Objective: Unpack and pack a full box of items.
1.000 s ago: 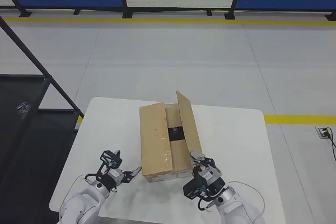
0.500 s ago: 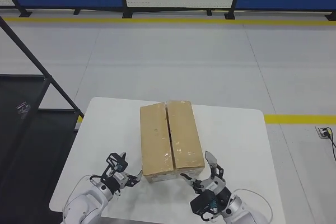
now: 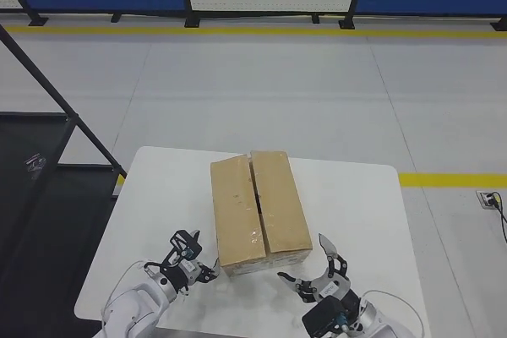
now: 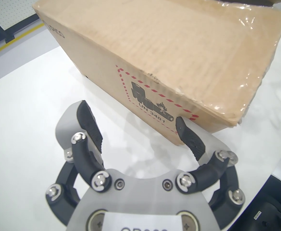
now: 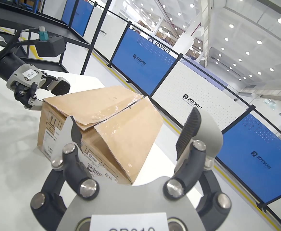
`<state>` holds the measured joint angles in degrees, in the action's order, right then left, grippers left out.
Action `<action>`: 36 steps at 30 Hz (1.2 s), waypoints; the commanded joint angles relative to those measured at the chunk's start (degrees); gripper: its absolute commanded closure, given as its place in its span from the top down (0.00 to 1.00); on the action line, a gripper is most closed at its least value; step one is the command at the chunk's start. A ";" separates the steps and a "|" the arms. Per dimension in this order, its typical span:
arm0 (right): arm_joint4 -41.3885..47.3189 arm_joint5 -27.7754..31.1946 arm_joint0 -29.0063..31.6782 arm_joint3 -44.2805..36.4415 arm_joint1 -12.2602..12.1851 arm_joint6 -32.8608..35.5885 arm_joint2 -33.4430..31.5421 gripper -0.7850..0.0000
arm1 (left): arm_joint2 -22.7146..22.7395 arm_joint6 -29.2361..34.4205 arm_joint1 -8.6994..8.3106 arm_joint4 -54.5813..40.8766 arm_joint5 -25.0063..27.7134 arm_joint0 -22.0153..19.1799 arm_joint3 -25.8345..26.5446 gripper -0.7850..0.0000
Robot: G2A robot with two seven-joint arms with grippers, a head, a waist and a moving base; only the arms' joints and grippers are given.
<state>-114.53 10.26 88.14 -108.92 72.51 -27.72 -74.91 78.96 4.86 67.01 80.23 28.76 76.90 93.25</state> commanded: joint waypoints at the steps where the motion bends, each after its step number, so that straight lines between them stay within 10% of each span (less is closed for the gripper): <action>1: 0.00 -0.01 0.00 0.00 0.00 -0.01 0.00 1.00 | 0.01 -0.01 0.00 0.00 -0.01 0.00 0.01 1.00; 36: 1.86 0.82 -0.57 -0.61 -0.70 -1.08 -0.58 1.00 | -5.47 0.71 0.16 2.33 0.42 -1.02 3.70 1.00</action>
<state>-112.61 10.95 87.71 -109.60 71.85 -28.78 -75.53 73.70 5.65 67.15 82.51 29.35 75.95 96.90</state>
